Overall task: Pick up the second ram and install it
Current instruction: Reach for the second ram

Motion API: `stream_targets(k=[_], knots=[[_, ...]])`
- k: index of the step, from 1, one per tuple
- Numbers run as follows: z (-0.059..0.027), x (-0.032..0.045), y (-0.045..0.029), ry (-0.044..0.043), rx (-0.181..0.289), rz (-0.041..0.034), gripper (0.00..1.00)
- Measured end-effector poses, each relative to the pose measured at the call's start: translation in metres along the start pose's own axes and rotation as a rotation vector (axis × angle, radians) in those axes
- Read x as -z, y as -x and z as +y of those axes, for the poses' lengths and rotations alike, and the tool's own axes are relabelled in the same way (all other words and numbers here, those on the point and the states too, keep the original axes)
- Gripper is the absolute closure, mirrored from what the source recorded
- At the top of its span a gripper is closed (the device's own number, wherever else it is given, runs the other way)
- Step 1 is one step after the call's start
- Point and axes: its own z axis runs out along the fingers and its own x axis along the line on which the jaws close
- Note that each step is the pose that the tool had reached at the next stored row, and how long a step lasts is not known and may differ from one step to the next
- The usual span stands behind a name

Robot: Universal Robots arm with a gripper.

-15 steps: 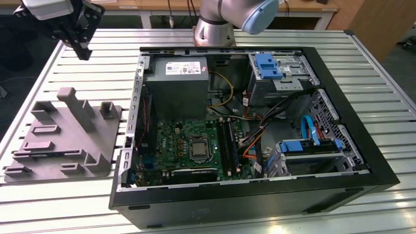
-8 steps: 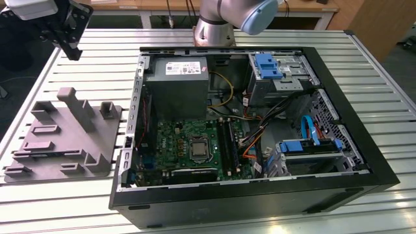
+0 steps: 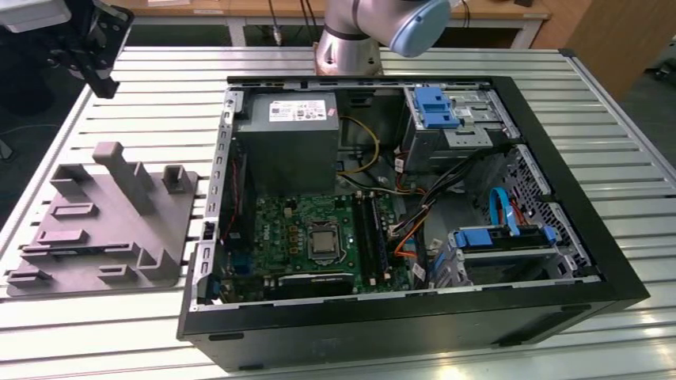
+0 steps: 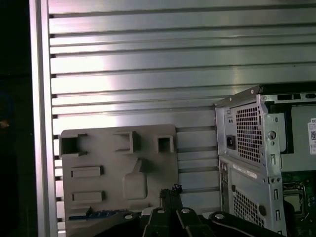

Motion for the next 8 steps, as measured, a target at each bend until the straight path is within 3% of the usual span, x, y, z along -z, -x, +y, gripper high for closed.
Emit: stream_targets(k=[8], knots=[[-0.0012, -0.0003, -0.0154, 0.0000, 0.000, 0.0000, 0.90]])
